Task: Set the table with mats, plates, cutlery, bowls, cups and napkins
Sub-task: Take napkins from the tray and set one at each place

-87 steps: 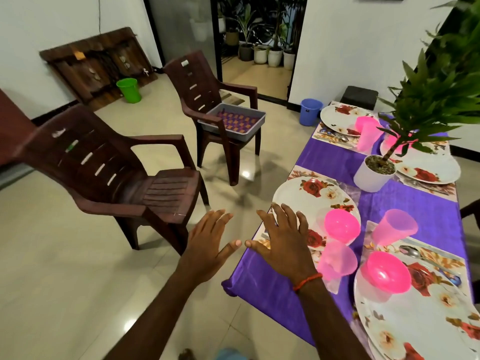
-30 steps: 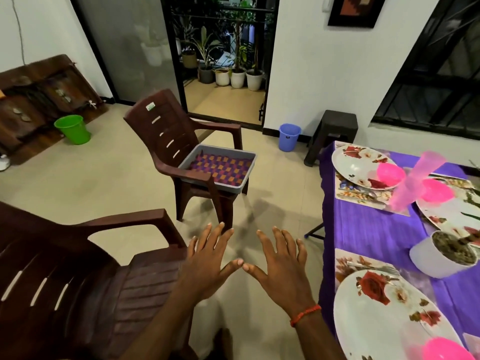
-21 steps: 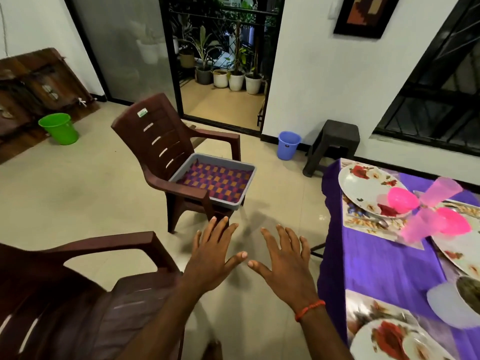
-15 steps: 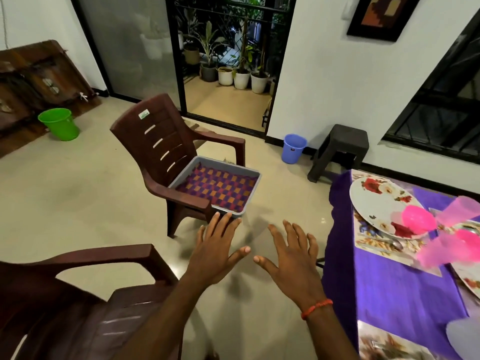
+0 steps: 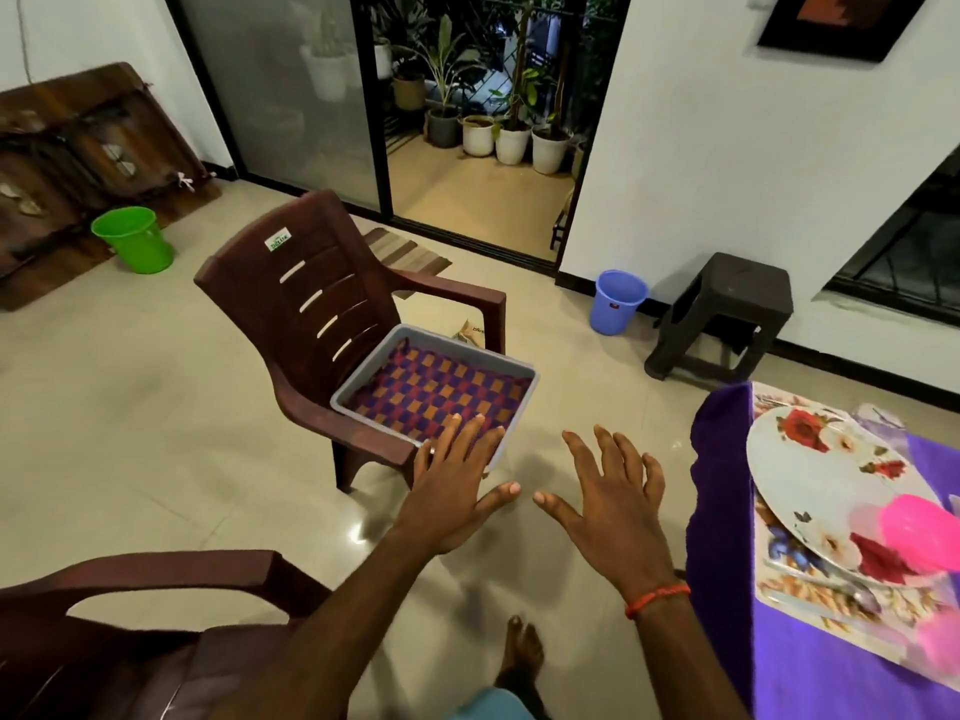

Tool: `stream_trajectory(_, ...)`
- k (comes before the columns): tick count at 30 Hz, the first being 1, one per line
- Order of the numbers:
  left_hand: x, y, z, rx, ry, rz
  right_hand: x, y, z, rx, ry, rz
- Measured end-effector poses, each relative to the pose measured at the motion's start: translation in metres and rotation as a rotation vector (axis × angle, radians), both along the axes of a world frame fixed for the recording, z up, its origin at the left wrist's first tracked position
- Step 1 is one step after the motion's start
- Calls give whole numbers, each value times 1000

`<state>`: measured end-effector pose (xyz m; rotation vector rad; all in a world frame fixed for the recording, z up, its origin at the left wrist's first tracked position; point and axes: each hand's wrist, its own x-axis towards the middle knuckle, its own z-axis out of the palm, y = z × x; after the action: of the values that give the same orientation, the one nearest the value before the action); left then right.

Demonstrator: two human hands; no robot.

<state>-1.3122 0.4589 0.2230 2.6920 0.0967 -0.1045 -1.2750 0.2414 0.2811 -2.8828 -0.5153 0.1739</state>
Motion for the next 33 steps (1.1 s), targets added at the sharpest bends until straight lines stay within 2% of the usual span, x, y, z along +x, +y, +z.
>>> stream_trajectory(11,120,-3,-4,57,21,93,161,19,-18,22,-28,205)
stream_trajectory(25,194,54,-42,-21,107,325,281,94,-48,-42,11,454)
stream_trajectory(33,241,88,-69,-116,155,451,343,147,-86,-126,118,593)
